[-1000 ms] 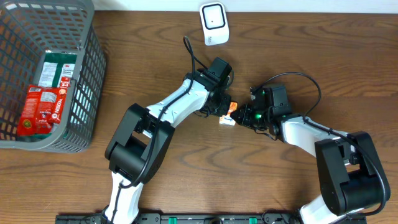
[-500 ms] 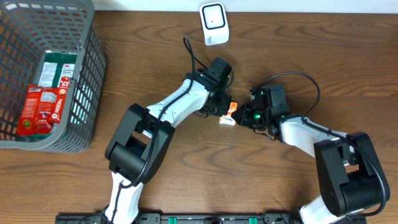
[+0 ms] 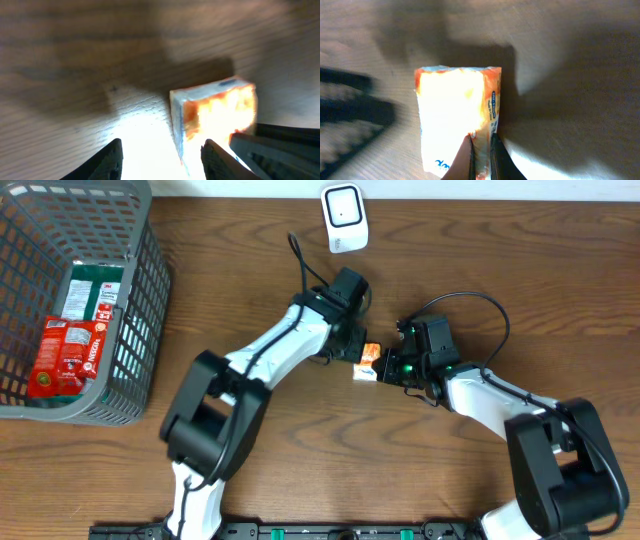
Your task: Scan the item barcode
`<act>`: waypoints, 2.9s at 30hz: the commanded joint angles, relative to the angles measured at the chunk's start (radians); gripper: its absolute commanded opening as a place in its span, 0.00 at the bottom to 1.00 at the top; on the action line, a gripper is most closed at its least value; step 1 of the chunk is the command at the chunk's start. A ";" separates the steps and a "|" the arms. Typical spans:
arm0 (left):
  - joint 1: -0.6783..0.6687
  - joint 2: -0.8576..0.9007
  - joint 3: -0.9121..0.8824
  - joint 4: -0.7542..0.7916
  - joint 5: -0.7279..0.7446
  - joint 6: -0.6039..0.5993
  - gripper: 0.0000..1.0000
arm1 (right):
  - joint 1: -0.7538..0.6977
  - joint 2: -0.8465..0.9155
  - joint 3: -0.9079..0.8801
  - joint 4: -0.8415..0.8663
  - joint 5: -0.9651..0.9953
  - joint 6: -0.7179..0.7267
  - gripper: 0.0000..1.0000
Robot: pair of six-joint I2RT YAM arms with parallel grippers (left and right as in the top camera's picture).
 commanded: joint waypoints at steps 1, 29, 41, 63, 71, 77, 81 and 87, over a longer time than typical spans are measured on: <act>0.032 -0.153 0.009 -0.013 -0.014 0.005 0.55 | -0.010 -0.094 0.036 -0.128 0.138 -0.095 0.01; 0.137 -0.267 0.000 -0.238 -0.014 0.006 0.64 | -0.014 -0.044 0.188 -0.591 1.245 -0.246 0.01; 0.137 -0.267 0.000 -0.237 -0.014 0.006 0.64 | -0.014 0.097 0.188 -0.465 1.245 -0.302 0.03; 0.137 -0.267 0.000 -0.243 -0.014 0.006 0.65 | -0.014 -0.016 0.319 -0.533 1.045 -0.415 0.75; 0.137 -0.267 0.000 -0.258 -0.014 0.006 0.78 | -0.100 -0.199 0.399 -0.626 0.800 -0.415 0.89; 0.137 -0.267 0.000 -0.261 -0.014 0.006 0.85 | -0.292 -0.311 0.399 -0.689 0.391 -0.414 0.95; 0.137 -0.274 0.002 -0.255 -0.014 0.005 0.08 | -0.410 -0.313 0.398 -0.734 0.358 -0.415 0.93; 0.153 -0.342 0.026 -0.257 -0.014 -0.045 0.07 | -0.530 -0.310 0.398 -0.731 0.357 -0.362 0.99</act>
